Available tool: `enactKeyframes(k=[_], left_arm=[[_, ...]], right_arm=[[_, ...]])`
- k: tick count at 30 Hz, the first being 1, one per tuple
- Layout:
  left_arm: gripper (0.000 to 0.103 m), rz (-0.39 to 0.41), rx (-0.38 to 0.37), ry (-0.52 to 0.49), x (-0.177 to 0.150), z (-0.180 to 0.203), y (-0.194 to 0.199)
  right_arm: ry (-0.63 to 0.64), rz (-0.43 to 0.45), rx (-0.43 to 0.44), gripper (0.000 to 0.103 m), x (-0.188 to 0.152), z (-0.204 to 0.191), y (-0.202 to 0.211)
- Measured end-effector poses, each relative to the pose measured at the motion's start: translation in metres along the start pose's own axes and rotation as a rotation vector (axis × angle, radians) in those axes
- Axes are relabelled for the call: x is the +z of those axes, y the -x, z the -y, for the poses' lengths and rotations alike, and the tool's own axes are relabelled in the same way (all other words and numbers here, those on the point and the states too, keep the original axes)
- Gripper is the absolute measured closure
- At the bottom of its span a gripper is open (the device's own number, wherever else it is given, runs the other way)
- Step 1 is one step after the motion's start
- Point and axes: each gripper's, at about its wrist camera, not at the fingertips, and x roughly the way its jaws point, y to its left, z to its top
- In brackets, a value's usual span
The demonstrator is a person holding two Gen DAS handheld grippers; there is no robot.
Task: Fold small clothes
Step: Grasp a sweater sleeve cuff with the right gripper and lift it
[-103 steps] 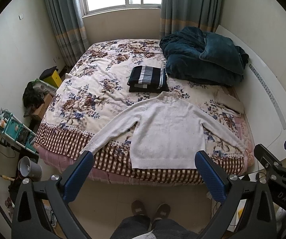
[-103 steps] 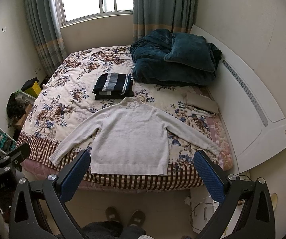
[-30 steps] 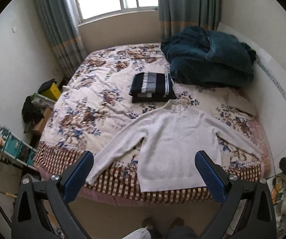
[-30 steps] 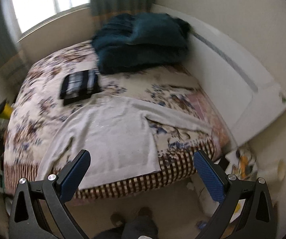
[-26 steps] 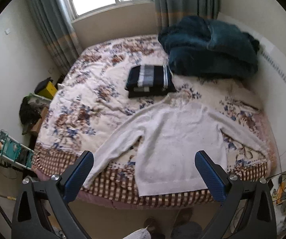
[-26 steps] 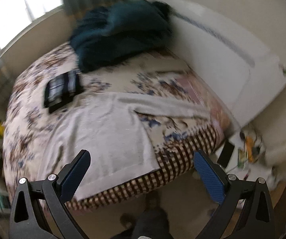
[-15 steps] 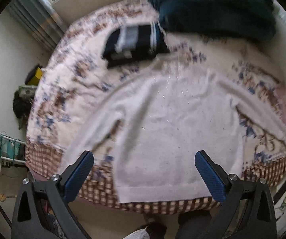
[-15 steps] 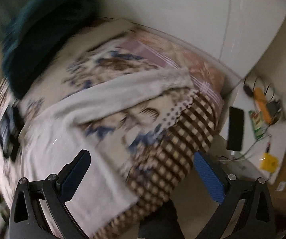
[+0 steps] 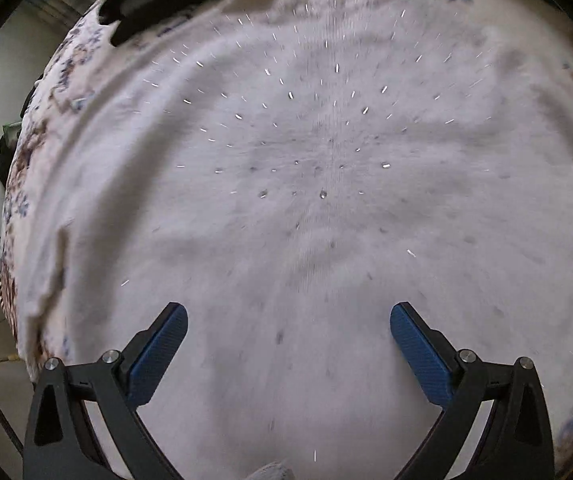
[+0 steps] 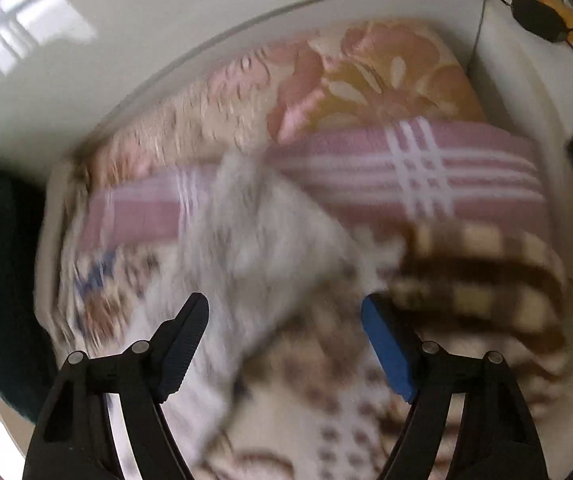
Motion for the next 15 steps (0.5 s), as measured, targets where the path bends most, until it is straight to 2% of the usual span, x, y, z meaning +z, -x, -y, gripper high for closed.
enactKeyframes(k=[1, 2, 3, 5, 8, 10, 13, 15], left_arm=[[0.0, 0.002, -0.006, 0.005, 0.002, 0.001, -0.006], [0.0, 0.0, -0.024, 0.011, 0.003, -0.002, -0.012], [0.0, -0.004, -0.045, 0.021, 0.003, -0.005, -0.017], [0.0, 0.001, -0.083, 0.04, 0.002, -0.011, -0.018], [0.0, 0.023, -0.105, 0.037, -0.003, -0.023, -0.008], [0.0, 0.037, -0.112, 0.045, -0.006, -0.032, 0.001], [0.0, 0.056, -0.12, 0.096, -0.013, -0.065, 0.018], [0.0, 0.055, -0.128, 0.129, -0.016, -0.088, 0.024]], right_arm=[[0.005, 0.027, 0.006, 0.026, 0.001, -0.003, -0.001], [0.015, 0.064, 0.001, 0.045, 0.002, -0.007, -0.001], [0.028, 0.089, -0.003, 0.07, 0.003, -0.014, -0.002], [0.073, 0.132, -0.047, 0.093, 0.001, -0.031, 0.0], [0.184, 0.191, -0.07, 0.094, -0.015, -0.067, 0.015], [0.321, 0.197, -0.036, 0.094, -0.037, -0.108, 0.029], [0.515, 0.176, 0.035, 0.094, -0.086, -0.168, 0.053], [0.683, 0.124, 0.106, 0.094, -0.145, -0.222, 0.066]])
